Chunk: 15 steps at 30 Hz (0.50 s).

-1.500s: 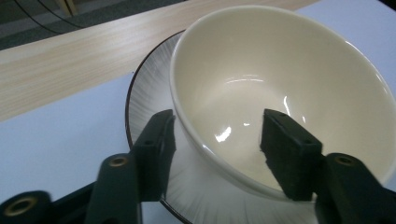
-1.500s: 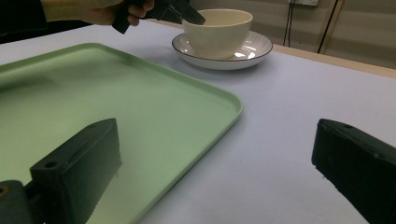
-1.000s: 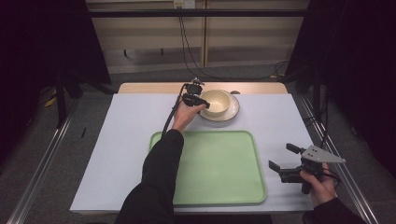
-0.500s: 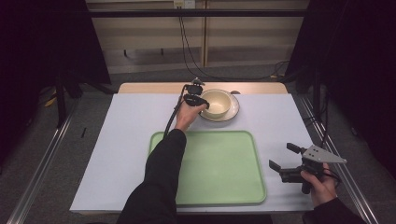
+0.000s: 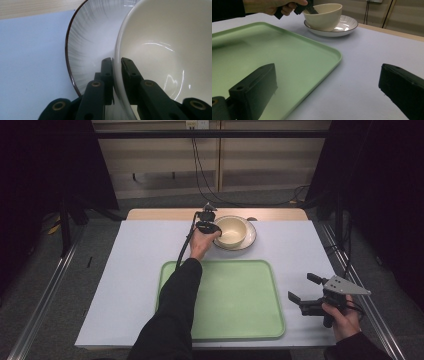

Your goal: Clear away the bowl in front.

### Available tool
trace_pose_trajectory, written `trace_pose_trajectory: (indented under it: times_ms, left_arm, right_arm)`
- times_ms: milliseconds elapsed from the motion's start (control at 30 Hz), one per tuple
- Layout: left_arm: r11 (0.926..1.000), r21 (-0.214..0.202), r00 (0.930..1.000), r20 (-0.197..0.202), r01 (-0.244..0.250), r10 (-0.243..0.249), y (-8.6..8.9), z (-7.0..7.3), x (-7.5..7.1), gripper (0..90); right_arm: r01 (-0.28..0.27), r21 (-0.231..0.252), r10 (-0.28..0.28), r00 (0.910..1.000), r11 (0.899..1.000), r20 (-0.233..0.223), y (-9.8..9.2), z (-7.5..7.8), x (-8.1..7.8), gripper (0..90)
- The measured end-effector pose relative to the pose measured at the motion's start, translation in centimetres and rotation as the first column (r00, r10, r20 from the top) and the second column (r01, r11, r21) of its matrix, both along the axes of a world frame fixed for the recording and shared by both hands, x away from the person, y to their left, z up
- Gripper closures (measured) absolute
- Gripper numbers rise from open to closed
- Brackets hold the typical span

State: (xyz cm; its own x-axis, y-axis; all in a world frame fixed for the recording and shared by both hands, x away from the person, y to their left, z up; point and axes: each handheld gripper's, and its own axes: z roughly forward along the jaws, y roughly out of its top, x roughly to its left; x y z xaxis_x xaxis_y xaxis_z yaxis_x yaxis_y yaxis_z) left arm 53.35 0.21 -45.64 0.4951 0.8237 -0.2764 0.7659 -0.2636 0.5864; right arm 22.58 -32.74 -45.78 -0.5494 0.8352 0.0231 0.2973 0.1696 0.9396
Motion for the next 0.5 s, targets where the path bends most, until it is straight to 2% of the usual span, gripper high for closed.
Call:
trace_pose_trajectory:
  times_ms: [100, 133, 200, 267, 500]
  left_arm:
    - [0.9989, -0.046, 0.9999, -0.016, -0.005, 0.004, 0.2, 0.17, 0.07, 83.6]
    - [0.9995, -0.032, 0.9998, -0.021, 0.002, -0.002, 0.25, 0.27, 0.08, 83.7]
    - [0.9974, -0.066, 0.9993, -0.03, -0.027, 0.025, 0.25, 0.18, 0.02, 83.7]
    - [0.9958, -0.085, 0.999, -0.034, -0.033, 0.03, 0.45, 0.21, 0.01, 83.7]
    - [0.9965, -0.077, 0.9984, -0.048, -0.034, 0.031, 0.52, 0.43, -0.12, 83.8]
  right_arm:
    - [0.001, 0.003, -0.001, 1.0, 1.0, 0.004, -0.1, 0.05, -0.01, 1.2]
    - [0.002, 0.004, -0.002, 1.0, 1.0, 0.007, -0.08, 0.04, -0.02, 1.2]
    - [-0.002, 0.001, 0.002, 1.0, 1.0, 0.005, -0.05, 0.02, -0.01, 1.2]
    - [0.008, 0.008, -0.008, 0.9999, 1.0, 0.008, -0.06, 0.06, -0.06, 1.2]
    - [0.002, 0.003, -0.002, 0.9999, 1.0, 0.01, -0.14, 0.07, -0.02, 1.2]
